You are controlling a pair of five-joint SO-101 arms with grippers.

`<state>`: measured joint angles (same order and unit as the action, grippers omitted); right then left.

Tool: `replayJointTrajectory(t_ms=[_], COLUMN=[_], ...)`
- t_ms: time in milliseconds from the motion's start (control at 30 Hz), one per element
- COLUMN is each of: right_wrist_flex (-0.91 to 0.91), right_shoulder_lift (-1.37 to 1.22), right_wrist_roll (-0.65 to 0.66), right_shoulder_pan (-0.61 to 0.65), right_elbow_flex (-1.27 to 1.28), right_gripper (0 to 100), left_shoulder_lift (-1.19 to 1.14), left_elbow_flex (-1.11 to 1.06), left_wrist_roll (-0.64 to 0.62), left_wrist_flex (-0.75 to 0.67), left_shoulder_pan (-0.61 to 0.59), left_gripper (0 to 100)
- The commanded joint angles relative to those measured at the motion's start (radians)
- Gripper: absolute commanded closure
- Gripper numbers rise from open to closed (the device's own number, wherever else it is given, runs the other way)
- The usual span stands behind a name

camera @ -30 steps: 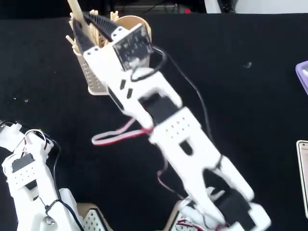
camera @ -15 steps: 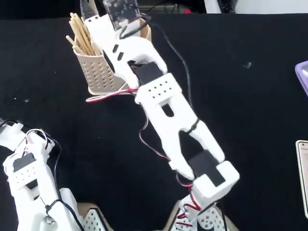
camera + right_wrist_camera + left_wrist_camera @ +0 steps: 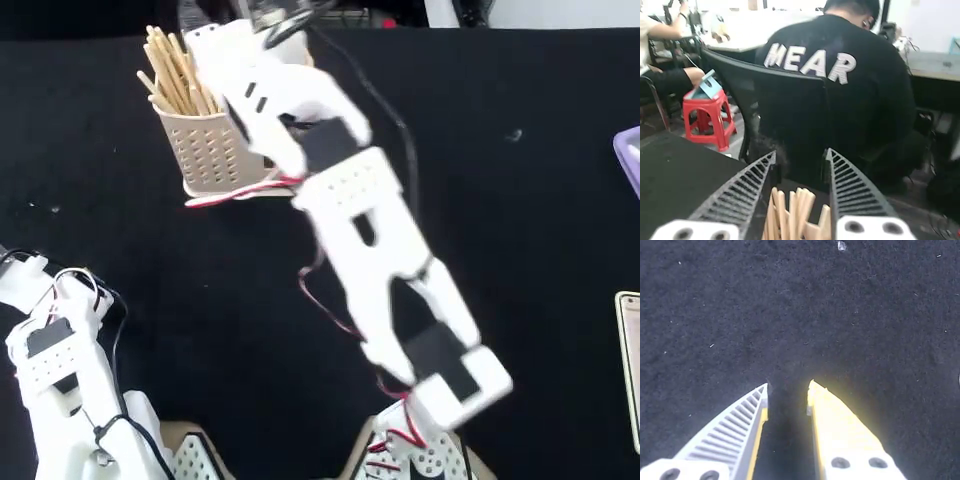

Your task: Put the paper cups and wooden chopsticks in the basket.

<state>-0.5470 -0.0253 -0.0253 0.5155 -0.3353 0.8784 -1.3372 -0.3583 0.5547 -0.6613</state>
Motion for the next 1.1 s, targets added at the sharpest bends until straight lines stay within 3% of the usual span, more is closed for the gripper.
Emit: replayJointTrajectory(t_ms=[0,133,233,333,400,633,733,900,1067], right_wrist_flex=[-0.316,-0.667,-0.761,-0.747,-0.707,-0.45,-0.345,-0.339,-0.351], right_shoulder_lift=[0.206,0.337,0.407,0.493,0.565,0.966,1.182,1.503,1.716], right_wrist_roll=[-0.006,-0.005,-0.011,-0.011,-0.008,-0.009,-0.005,-0.005,-0.012], right_shoulder_pan=[-0.052,-0.103,-0.141,-0.186,-0.206,-0.288,-0.295,-0.29,-0.287], right_elbow_flex=[-0.051,-0.008,0.091,0.257,0.395,0.978,1.224,1.483,1.696], right_gripper=[85.5,89.9,95.8,98.3,98.8,98.7,98.7,98.7,98.7], left_shoulder_lift=[0.023,0.023,0.023,0.025,0.025,0.109,0.227,0.491,0.781], left_elbow_flex=[0.058,0.058,0.058,0.053,0.058,0.033,0.004,-0.099,-0.17], left_wrist_roll=[-0.003,-0.003,-0.003,0.051,0.107,0.14,0.146,0.334,0.35], left_wrist_flex=[-0.018,-0.017,-0.011,0.003,0.025,0.061,0.114,0.198,0.331], left_shoulder_pan=[0.01,0.012,0.019,0.071,0.117,0.166,0.208,0.354,0.415], left_gripper=[86,86,87,89,97,97,97,97,97])
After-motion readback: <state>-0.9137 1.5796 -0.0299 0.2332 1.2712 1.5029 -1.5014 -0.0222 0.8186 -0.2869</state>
